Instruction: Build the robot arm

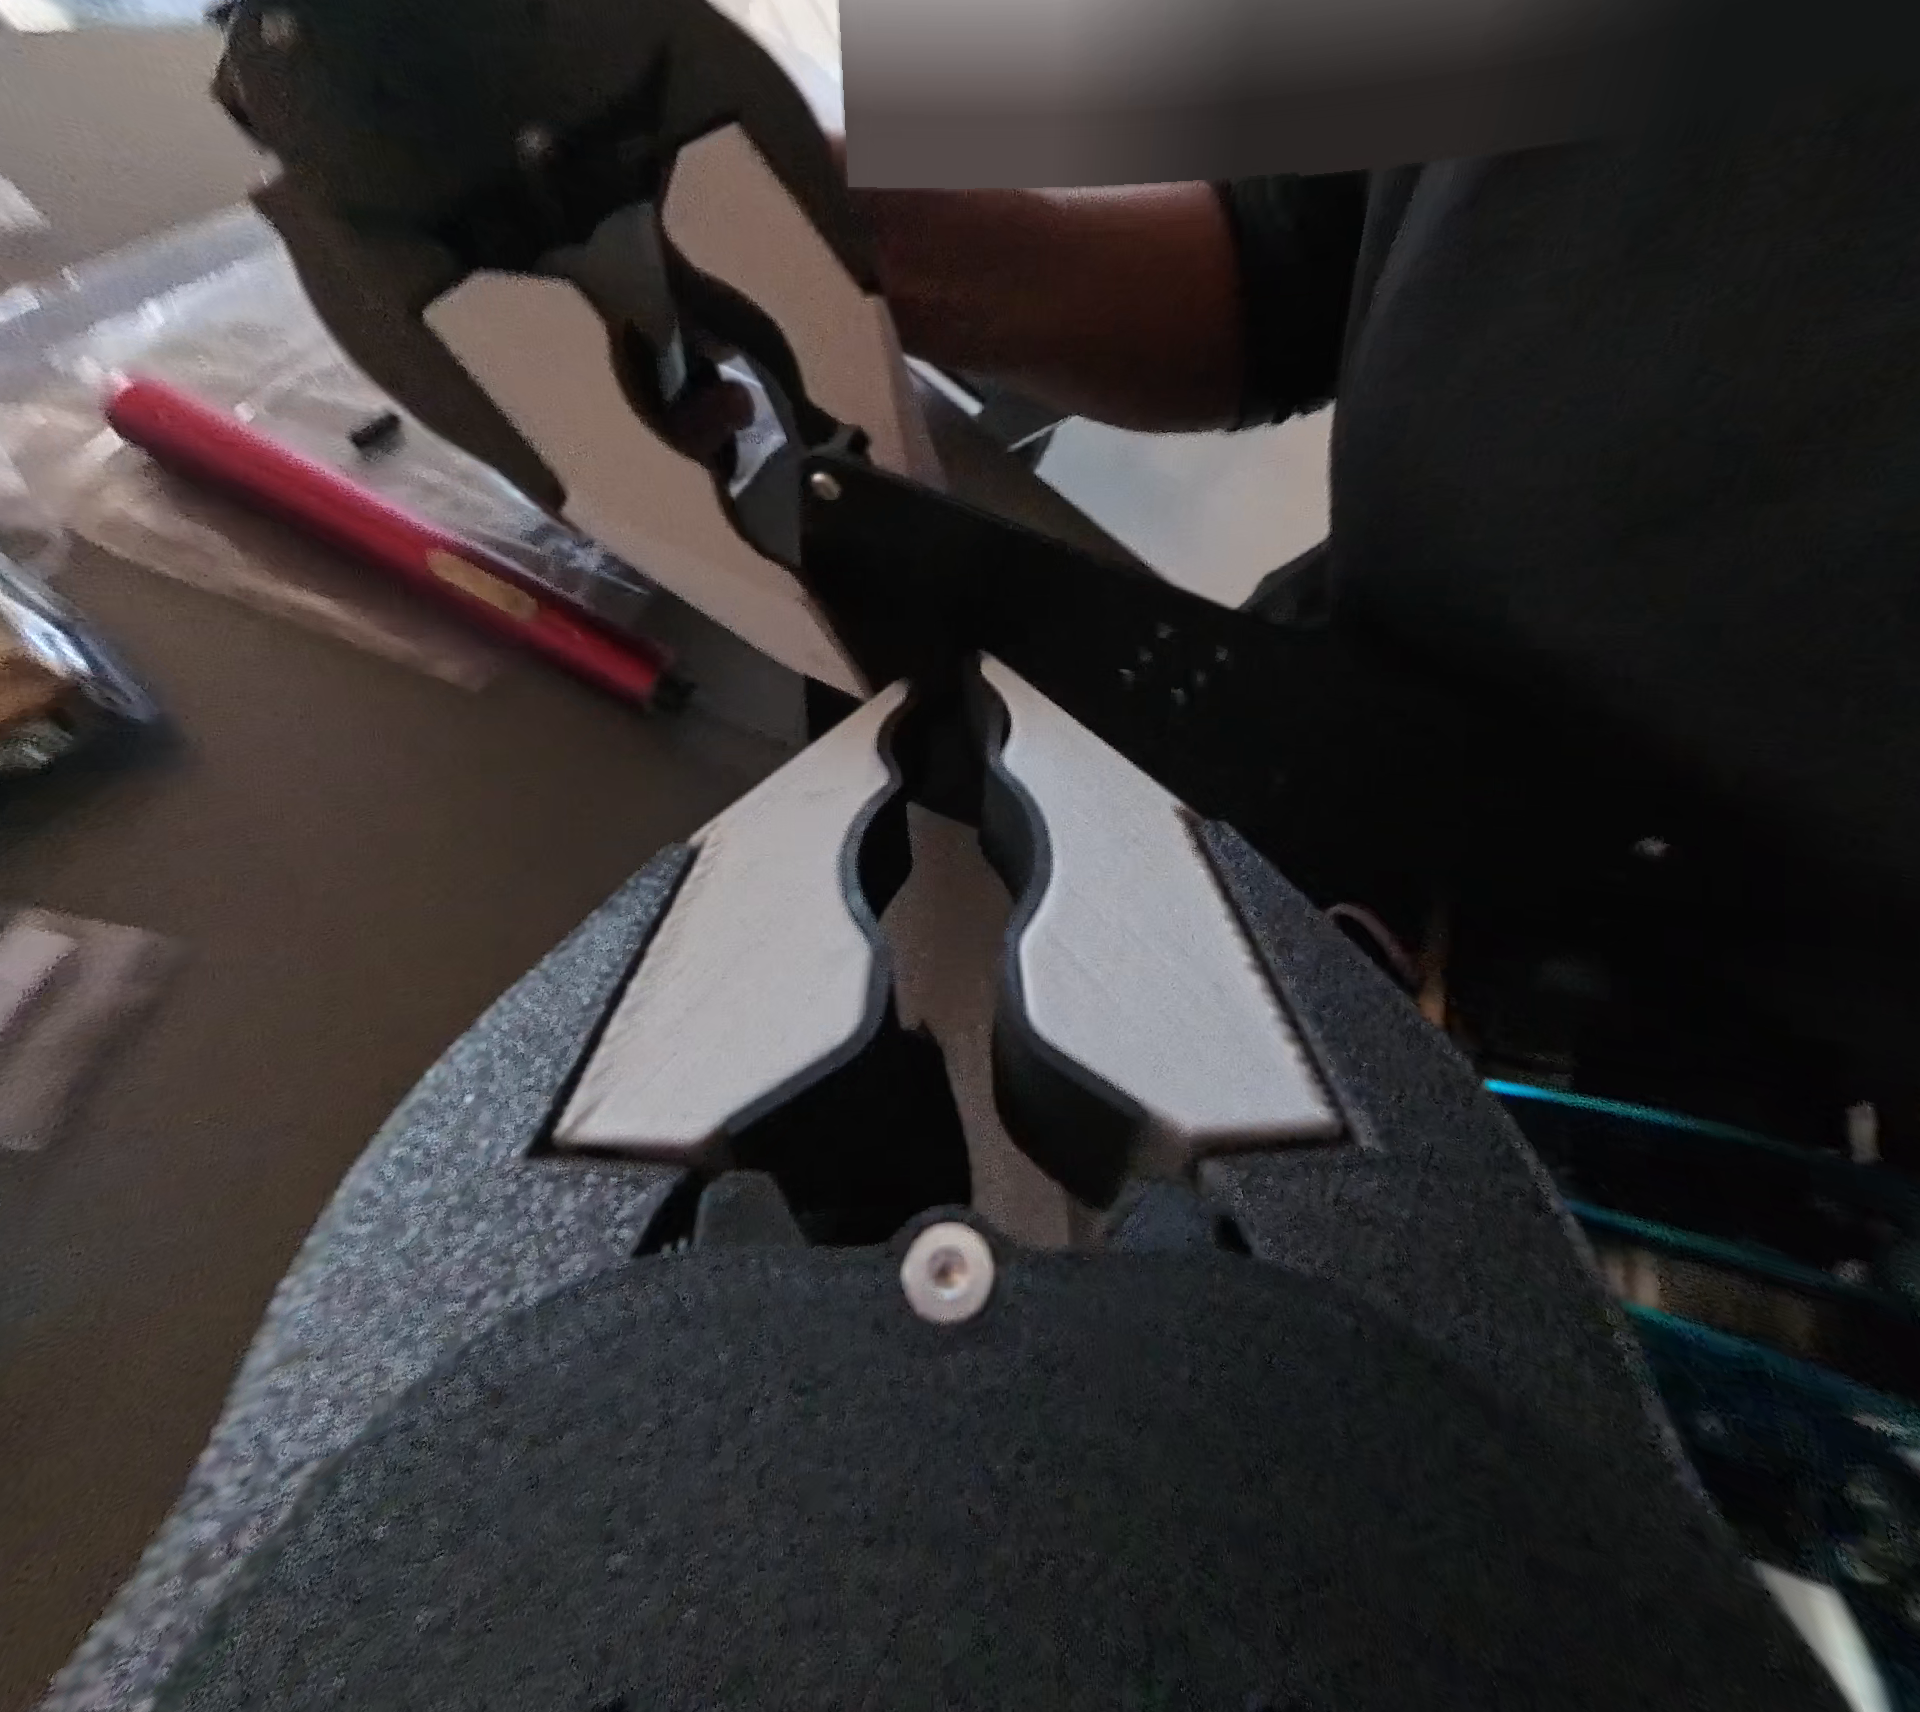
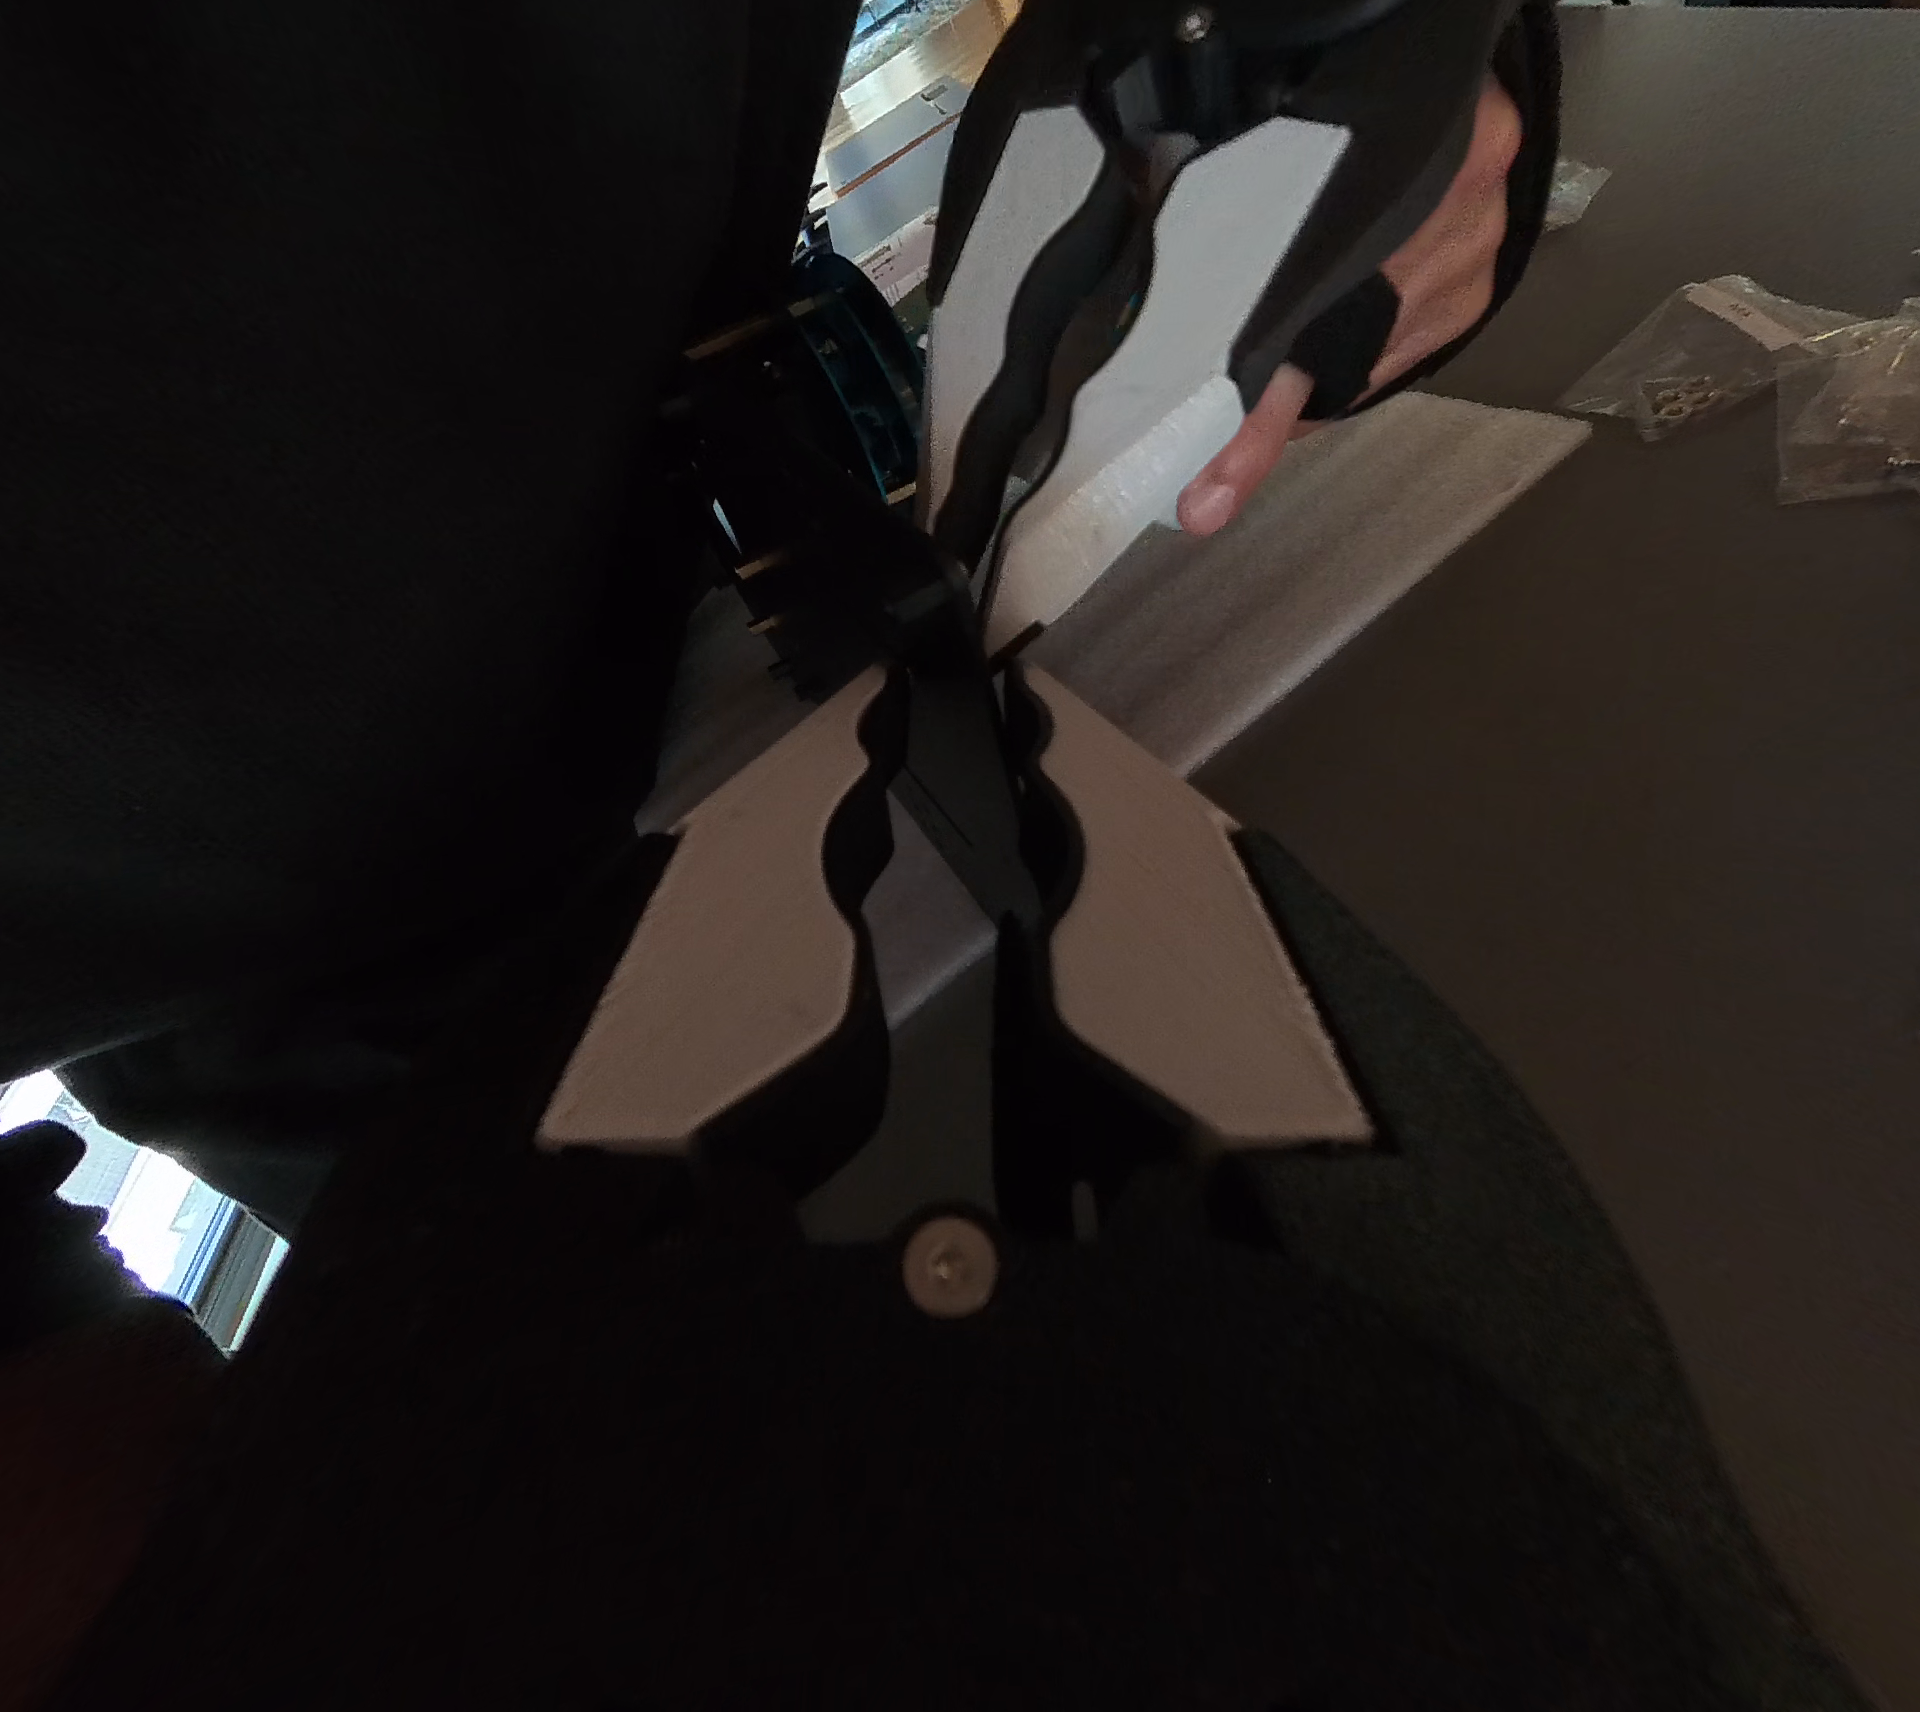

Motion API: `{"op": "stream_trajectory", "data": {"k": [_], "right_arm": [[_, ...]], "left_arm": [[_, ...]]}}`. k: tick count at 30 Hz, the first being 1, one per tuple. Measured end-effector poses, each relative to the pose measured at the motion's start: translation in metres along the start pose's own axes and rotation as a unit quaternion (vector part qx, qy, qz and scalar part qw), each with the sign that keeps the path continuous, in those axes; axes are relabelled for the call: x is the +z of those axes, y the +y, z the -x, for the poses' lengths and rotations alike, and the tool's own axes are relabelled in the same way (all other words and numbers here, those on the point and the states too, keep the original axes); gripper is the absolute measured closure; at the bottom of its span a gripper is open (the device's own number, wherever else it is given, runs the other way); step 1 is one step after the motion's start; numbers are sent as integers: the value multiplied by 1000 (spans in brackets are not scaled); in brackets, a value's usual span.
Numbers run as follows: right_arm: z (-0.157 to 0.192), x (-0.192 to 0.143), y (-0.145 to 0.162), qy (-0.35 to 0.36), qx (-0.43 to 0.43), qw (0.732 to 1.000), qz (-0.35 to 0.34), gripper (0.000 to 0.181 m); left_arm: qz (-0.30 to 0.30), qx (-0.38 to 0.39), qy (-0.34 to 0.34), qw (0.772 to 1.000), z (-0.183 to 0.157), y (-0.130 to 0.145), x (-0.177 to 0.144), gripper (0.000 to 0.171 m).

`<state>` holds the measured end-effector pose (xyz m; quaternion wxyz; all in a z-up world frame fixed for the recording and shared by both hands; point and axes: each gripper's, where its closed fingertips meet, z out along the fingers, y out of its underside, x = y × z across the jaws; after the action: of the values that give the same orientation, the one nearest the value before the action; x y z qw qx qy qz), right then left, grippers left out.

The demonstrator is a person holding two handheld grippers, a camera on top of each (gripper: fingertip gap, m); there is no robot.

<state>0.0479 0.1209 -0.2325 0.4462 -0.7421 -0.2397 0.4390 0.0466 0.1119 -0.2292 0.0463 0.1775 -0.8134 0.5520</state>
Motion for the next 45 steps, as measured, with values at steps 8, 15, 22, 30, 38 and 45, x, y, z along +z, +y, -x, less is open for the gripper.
{"op": "stream_trajectory", "data": {"k": [8,15,22,30,38,45], "right_arm": [[-1,0,0,2,10,1000,-2,163],[-2,-18,-14,99,-8,995,-8,153],[50,-76,-34,364,-90,925,-62,147],[137,-77,-5,528,-114,817,-204,133],[212,-31,35,423,-40,874,-236,124],[279,-30,87,384,-15,905,-183,126]], "left_arm": [[18,138,-41,989,0,-2,0,167],[73,13,-73,995,14,-4,-16,147],[96,-66,-248,962,43,-26,-69,138],[-2,101,-504,858,-23,-169,-148,137],[-79,62,-688,719,-181,-183,-118,108],[-159,-100,-795,576,-255,-91,-21,125]]}}
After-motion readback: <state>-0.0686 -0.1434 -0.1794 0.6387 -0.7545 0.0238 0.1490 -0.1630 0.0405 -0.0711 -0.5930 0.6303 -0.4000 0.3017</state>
